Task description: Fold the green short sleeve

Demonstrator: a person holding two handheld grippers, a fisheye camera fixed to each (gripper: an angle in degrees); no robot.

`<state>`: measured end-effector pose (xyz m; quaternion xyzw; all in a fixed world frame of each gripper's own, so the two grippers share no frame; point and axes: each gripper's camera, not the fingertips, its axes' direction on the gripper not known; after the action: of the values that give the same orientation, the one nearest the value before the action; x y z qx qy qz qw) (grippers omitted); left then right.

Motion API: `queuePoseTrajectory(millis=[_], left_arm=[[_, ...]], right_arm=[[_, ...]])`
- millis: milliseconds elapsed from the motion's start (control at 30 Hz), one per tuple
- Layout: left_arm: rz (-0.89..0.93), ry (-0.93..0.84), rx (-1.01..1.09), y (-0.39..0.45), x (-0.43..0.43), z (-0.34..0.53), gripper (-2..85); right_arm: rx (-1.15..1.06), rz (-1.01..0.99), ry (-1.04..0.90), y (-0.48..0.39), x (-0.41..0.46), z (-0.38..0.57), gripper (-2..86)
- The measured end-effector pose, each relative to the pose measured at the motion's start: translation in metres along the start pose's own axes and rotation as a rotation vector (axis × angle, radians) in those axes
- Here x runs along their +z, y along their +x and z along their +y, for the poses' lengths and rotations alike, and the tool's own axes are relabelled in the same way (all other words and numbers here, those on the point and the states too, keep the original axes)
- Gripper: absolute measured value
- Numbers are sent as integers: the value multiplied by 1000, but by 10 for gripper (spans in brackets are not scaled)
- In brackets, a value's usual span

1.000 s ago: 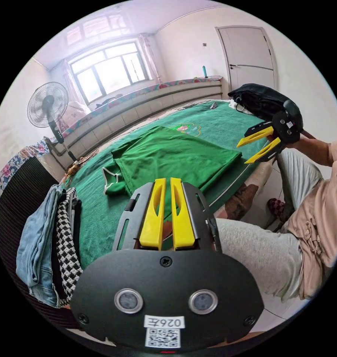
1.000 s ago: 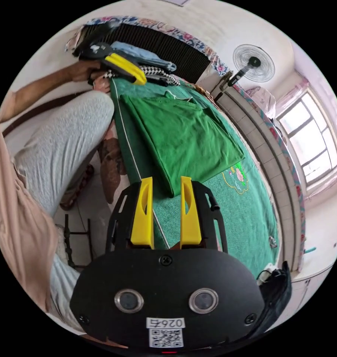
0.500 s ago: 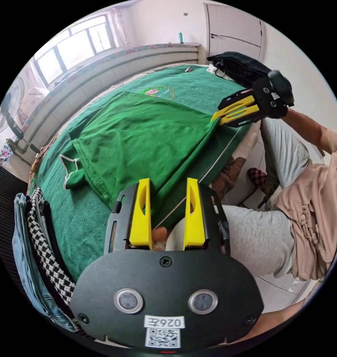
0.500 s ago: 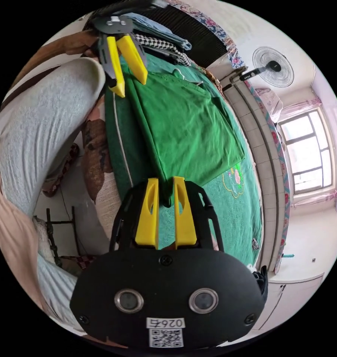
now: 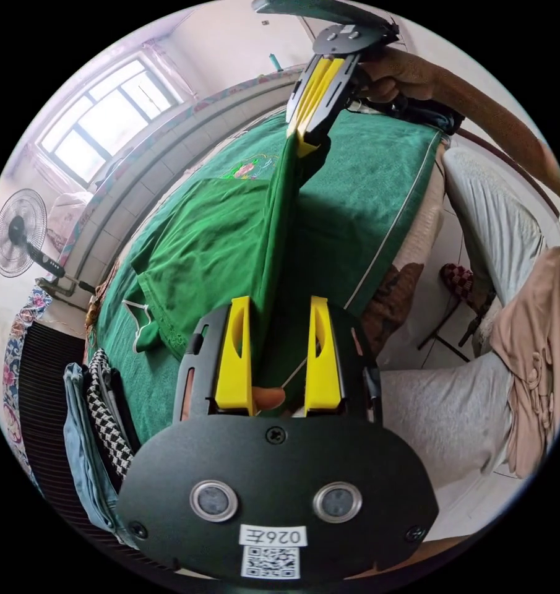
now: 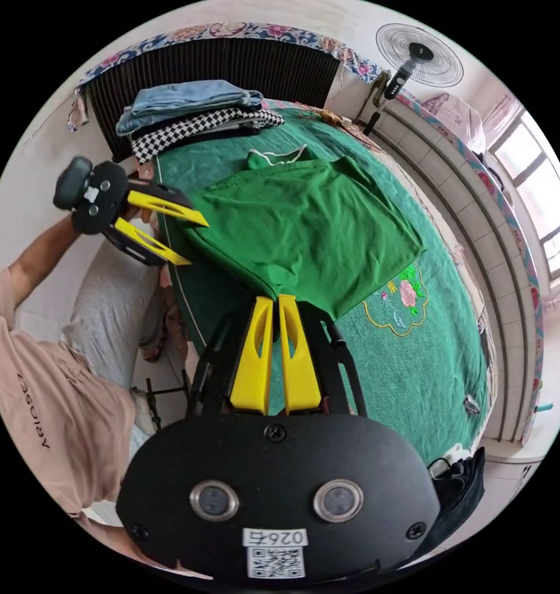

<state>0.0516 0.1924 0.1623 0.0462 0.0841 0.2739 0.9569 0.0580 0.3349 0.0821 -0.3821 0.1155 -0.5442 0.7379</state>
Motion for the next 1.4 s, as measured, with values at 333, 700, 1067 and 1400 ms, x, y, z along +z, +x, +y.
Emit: queuePoseTrajectory(millis=[333, 700, 1067, 1400], left_arm=[[-41, -76, -110, -35, 28, -12, 129], [-88, -170, -164, -69, 35, -10, 3], [-47, -173, -60, -76, 28, -30, -2], [16, -208, 174, -46, -14, -41, -1]], right_arm=[[79, -141, 72, 70, -24, -9, -15], [28, -103, 67, 86, -14, 20, -15], [22, -154, 96, 93, -3, 55, -16], [-77, -156, 76, 48, -7, 108, -16]])
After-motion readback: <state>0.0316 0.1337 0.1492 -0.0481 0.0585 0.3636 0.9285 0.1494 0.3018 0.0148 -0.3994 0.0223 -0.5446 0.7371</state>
